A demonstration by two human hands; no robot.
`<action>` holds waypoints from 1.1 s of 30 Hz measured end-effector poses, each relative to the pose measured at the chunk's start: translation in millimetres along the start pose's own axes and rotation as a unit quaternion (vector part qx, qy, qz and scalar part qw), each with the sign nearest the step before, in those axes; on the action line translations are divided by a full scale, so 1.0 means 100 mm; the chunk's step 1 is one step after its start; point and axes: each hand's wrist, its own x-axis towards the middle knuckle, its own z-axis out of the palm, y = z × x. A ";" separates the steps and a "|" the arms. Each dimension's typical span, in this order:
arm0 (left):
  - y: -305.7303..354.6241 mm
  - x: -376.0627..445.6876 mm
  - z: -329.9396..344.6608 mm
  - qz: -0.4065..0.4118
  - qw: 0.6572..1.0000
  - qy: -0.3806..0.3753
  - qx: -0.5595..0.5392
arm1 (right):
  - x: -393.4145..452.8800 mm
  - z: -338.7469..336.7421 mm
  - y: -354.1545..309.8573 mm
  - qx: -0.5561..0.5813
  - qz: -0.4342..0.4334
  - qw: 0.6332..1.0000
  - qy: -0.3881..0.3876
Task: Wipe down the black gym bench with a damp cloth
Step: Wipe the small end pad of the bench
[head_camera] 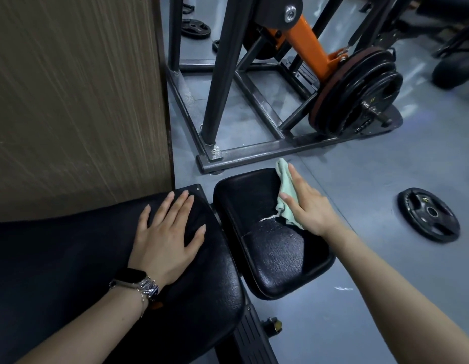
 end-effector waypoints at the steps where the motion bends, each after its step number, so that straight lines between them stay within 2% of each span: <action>1: 0.00 0.00 0.00 0.000 1.000 0.000 0.000 | -0.07 0.00 0.02 0.003 0.007 1.000 0.000; 7: 0.00 0.01 0.00 0.001 1.000 -0.006 0.004 | -0.37 0.01 0.10 0.001 0.013 1.000 0.004; 20: 0.00 0.00 0.01 0.001 1.000 -0.003 0.005 | 0.12 -0.02 -0.13 -0.007 0.087 0.996 0.003; 33: 0.02 0.00 -0.01 -0.001 1.000 -0.009 0.011 | -0.60 0.13 0.07 0.036 0.096 0.993 0.054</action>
